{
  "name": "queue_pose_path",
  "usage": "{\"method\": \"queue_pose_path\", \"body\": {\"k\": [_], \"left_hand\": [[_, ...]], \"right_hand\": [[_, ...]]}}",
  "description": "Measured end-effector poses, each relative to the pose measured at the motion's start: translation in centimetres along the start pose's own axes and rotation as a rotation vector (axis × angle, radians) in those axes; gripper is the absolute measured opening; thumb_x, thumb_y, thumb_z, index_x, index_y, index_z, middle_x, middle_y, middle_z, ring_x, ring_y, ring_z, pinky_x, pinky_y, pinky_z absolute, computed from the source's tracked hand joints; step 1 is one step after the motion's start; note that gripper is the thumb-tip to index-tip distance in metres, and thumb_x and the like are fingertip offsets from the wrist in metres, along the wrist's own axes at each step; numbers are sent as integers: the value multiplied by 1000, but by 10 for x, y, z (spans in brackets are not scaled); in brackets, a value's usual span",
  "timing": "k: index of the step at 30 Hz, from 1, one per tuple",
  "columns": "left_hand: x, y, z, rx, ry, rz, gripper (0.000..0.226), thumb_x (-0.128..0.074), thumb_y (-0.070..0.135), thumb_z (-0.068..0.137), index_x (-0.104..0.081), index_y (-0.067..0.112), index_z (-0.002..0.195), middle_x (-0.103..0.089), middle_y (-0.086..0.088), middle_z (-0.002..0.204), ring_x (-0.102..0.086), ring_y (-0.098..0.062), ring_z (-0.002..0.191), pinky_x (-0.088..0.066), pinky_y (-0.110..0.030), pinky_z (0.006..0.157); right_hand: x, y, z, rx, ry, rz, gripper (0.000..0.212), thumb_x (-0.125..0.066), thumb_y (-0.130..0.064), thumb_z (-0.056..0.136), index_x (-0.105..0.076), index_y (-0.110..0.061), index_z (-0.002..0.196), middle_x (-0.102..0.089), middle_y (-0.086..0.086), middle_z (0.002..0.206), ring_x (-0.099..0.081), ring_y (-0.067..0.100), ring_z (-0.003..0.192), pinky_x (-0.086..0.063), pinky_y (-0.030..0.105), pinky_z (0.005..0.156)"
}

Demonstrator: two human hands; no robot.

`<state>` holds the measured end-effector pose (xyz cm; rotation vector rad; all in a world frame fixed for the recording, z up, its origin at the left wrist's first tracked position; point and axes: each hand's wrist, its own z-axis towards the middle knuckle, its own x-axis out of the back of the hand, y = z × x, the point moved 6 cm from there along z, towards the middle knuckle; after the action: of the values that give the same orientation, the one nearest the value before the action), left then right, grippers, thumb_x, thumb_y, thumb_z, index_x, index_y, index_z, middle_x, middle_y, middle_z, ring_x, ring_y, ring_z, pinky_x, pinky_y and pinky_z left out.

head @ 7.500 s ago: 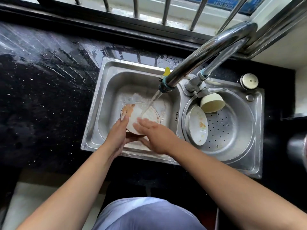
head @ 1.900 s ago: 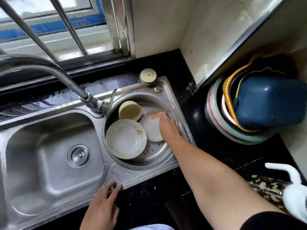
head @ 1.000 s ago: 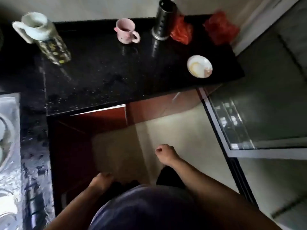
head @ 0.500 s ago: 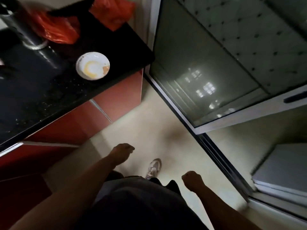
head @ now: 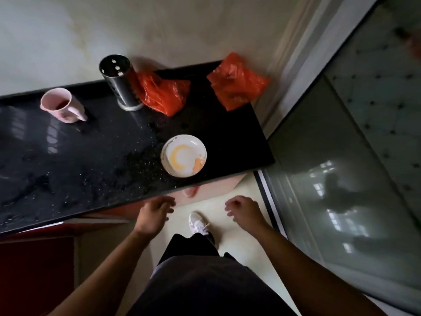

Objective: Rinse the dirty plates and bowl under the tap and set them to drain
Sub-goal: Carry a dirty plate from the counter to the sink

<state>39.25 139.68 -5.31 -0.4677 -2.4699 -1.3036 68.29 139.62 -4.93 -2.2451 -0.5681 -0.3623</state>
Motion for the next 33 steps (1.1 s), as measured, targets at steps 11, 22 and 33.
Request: {"method": "queue_pose_path", "body": {"k": [11,22,33], "left_hand": [[7,41,95,379,253,-220,11,-57,23,101,-51,20,110,-67,-10,94,-77,-24,54,-61,-34,45],[-16,51,-11,481,581,-677,15,-57,6,102,-56,14,114,-71,-16,103,-80,-27,70,-67,-41,63],[15,-55,-192,420,1140,-1196,14,-51,-1,99,-52,3,113,-63,-31,116,-72,-41,104,-66,-46,70]], "right_hand": [[-7,-152,146,11,-182,-103,43,-52,-17,96,-55,-17,140,-67,9,120,-68,21,94,-63,36,66],[-27,-197,129,442,-358,-411,15,-60,-16,96,-62,-20,110,-73,6,102,-73,28,95,-62,52,81],[-186,-215,-38,695,-817,-515,13,-64,-19,92,-61,-29,100,-74,0,97,-73,16,86,-61,26,53]]}}
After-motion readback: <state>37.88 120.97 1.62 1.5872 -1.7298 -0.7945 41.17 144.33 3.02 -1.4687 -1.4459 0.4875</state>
